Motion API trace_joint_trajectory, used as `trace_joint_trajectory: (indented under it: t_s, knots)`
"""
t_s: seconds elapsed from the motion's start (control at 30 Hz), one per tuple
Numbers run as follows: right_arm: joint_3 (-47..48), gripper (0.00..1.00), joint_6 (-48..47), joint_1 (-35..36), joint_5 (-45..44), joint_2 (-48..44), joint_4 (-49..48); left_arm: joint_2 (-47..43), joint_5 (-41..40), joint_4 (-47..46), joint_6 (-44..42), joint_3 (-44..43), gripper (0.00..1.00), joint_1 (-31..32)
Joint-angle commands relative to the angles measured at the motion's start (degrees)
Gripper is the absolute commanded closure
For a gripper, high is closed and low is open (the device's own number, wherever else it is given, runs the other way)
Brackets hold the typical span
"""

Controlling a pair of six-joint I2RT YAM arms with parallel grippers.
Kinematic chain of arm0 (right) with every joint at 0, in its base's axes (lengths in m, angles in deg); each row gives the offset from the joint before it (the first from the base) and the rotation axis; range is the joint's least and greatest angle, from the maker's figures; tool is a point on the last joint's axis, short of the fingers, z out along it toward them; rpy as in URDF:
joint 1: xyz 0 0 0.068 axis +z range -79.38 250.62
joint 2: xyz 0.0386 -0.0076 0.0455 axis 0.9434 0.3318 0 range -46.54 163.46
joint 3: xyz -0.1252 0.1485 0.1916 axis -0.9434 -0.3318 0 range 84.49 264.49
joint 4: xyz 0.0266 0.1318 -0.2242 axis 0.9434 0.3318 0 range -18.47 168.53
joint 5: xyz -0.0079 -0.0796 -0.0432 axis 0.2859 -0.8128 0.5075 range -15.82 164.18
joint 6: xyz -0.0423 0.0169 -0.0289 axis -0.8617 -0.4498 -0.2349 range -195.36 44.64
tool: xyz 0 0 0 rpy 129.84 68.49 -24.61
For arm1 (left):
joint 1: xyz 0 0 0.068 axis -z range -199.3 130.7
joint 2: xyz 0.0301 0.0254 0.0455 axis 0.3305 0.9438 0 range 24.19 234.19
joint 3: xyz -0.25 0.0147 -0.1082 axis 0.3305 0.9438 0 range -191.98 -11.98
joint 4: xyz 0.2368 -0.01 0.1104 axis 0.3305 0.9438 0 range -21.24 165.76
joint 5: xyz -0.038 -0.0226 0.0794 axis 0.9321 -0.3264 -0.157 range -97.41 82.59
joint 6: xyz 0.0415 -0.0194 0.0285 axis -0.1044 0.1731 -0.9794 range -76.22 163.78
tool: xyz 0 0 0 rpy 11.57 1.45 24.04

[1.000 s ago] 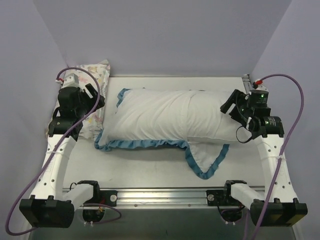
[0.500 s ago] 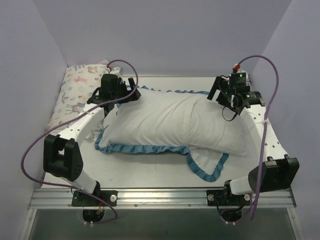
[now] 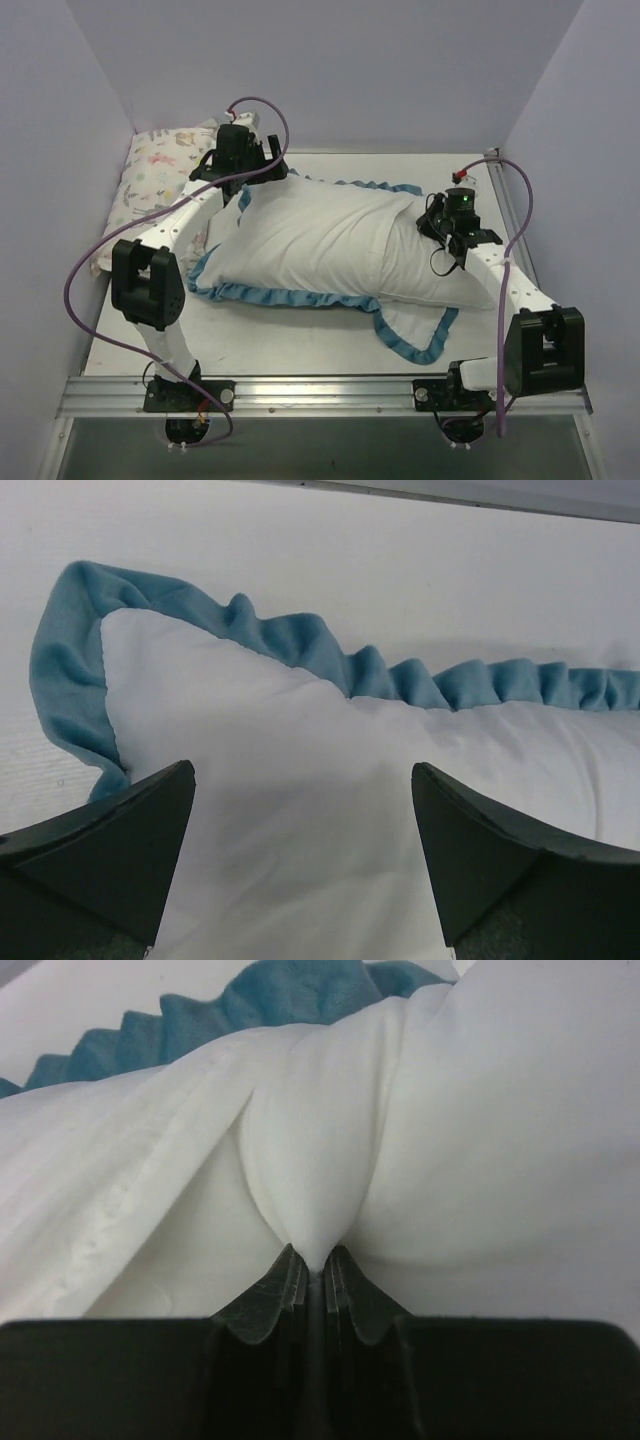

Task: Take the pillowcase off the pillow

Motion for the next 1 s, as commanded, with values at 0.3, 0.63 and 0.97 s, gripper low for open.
trace_joint_trajectory:
  t_s: [0.3,0.63,0.97]
  knots:
    - [-11.1,1.0,-3.3,1.4,6.7,-28.4,-14.8,2.3,5.2,11.8,1.2,-7.8,0.03,-4.7]
    - [-13.0,1.0,-5.2,2.1,12.4,-42.2,-18.5,-0.6,13.0,12.3,2.0,-8.1,0.03,-8.5]
    - [-12.3,1.0,-6.5,2.8,11.7,-42.4,-16.3,0.6,22.0,12.2,2.6,0.0,0.03,-6.6]
